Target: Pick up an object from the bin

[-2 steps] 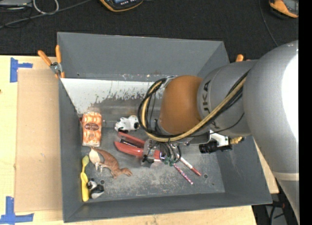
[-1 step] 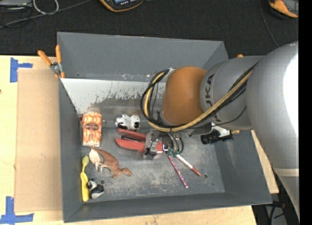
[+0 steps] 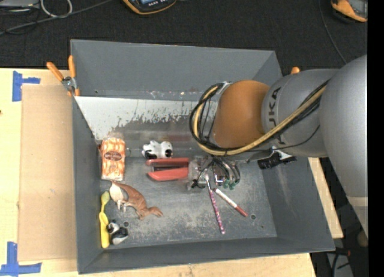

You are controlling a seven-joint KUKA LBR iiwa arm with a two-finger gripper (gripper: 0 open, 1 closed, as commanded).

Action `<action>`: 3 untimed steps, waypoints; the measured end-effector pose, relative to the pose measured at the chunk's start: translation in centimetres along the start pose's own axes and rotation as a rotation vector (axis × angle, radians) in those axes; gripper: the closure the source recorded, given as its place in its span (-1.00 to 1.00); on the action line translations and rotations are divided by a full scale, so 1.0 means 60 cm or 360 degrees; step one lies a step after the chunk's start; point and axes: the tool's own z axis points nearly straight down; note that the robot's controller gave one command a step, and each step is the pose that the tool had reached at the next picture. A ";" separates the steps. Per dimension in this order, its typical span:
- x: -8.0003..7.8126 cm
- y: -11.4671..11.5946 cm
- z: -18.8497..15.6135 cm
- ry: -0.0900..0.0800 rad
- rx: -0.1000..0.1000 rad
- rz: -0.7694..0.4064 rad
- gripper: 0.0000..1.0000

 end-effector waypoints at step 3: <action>-0.016 0.077 0.001 -0.0016 0.0004 0.0178 -1.00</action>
Offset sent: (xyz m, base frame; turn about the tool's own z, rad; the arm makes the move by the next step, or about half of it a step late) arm 0.0000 0.0000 0.0000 0.0000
